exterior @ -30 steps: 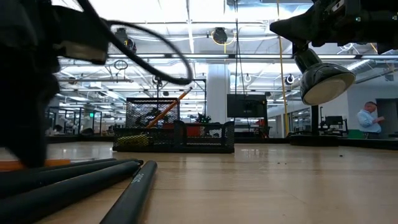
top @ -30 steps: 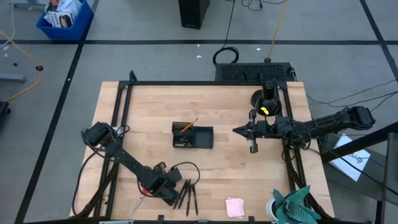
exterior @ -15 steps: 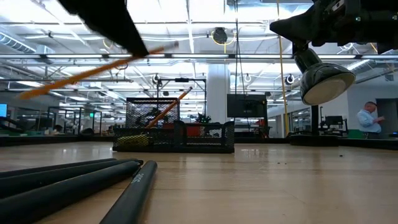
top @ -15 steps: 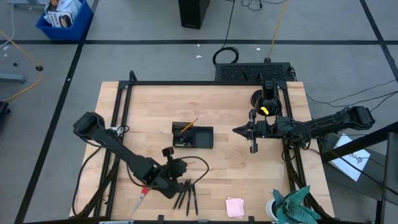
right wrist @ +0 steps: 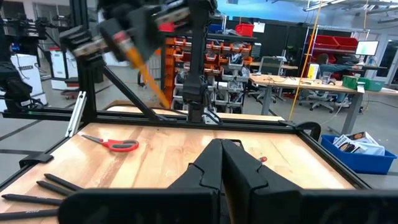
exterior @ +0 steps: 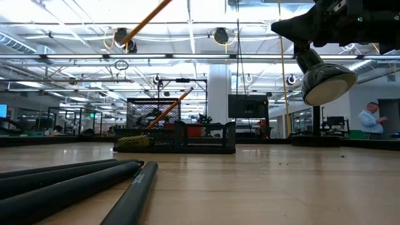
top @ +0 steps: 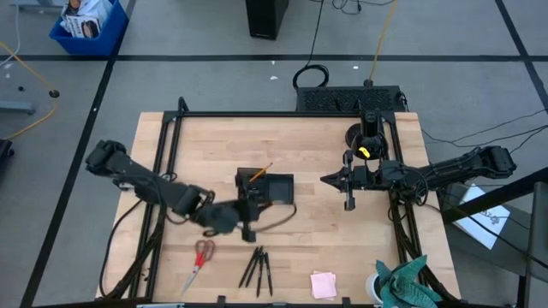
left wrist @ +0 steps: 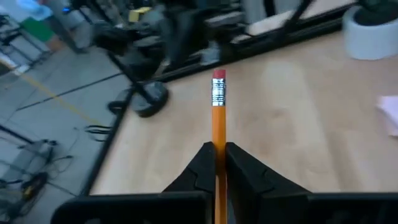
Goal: Pick and place office supplies into organizer
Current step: Put the orange pencil into the black desk organizer
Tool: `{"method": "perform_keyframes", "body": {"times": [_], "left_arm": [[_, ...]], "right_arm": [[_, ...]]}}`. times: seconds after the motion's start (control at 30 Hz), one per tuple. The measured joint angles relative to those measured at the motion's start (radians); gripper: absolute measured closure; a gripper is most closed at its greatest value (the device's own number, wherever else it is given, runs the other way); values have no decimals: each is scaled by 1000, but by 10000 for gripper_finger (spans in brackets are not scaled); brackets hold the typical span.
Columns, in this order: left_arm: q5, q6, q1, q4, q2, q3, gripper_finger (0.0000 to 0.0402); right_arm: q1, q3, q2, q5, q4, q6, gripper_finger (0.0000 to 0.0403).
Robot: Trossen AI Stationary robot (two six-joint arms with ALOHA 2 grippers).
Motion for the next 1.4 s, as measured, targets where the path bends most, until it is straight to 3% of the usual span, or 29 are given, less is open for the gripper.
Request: {"method": "perform_keyframes", "body": {"times": [0.2, 0.37, 0.53, 0.67, 1.0, 1.3, 1.4], "left_arm": [[206, 96, 165, 104, -40, -61, 395], [455, 117, 307, 495, -56, -278, 386], [544, 114, 409, 806, -72, -478, 387], [613, 89, 457, 876, -91, -552, 396], [637, 104, 527, 802, -109, -574, 394], [666, -16, 536, 1086, -109, -791, 388], [642, -44, 532, 1100, -109, -825, 396]], "right_arm": [[0, 0, 0, 0, 0, 0, 403], [0, -1, 0, 0, 8, -1, 403], [0, -1, 0, 0, 6, -1, 403], [0, -1, 0, 0, 3, -3, 403], [-1, -1, 0, 3, 9, -31, 403], [-1, -1, 0, 3, 7, -27, 403], [-1, -1, 0, 4, 8, -27, 403]]}}
